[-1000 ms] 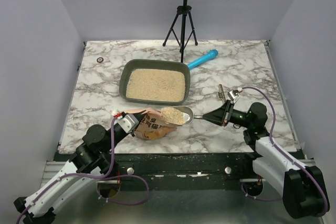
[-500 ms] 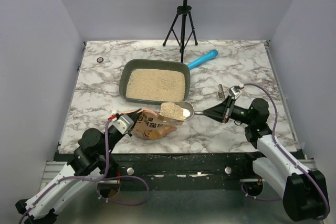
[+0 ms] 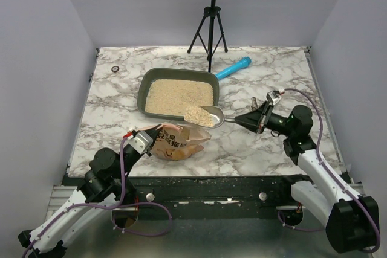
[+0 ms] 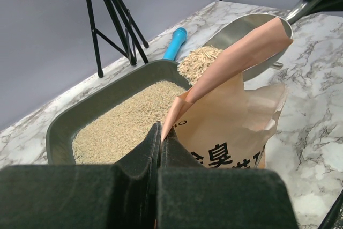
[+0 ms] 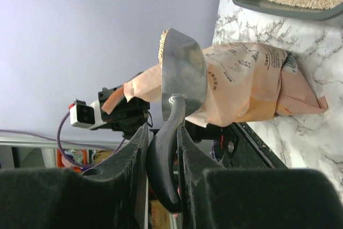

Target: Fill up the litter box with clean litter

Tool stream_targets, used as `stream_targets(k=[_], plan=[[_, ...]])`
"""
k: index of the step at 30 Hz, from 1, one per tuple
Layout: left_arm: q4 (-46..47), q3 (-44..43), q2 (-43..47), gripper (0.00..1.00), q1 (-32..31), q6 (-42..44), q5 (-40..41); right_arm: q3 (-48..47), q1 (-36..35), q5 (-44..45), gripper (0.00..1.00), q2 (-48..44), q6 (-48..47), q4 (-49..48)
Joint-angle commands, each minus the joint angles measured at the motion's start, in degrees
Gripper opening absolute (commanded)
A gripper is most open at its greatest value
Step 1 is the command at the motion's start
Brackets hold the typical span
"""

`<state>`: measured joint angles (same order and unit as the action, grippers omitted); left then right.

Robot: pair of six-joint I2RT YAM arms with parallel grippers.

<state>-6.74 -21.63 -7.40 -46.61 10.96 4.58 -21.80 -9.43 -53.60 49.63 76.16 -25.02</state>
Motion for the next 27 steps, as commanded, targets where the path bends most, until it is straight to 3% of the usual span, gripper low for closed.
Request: stream_targets(k=[1,9,18,23,27], plan=[[6.48,-1.22,0.81,0.00,0.29,0.29,1.66,-4.73,-0.85,2.97,0.01,2.05,1.97,-0.03],[6.48,-1.05,0.37,0.00,0.38,0.20,1.49,-12.29,-2.43,6.58,0.01,10.30,2.50,-2.49],[6.39,-0.96,-0.16,0.00,0.56,0.20,0.87,-20.38,-3.05,9.57,0.01,25.67,1.80,-8.29],[6.48,-1.05,-0.51,0.00,0.73,0.38,2.10,-23.63,-3.05,11.77,0.01,33.24,-3.28,-6.46],[6.48,-0.96,-0.69,0.00,0.82,0.11,2.71,-28.11,-3.14,12.82,0.01,37.99,-9.87,0.47]])
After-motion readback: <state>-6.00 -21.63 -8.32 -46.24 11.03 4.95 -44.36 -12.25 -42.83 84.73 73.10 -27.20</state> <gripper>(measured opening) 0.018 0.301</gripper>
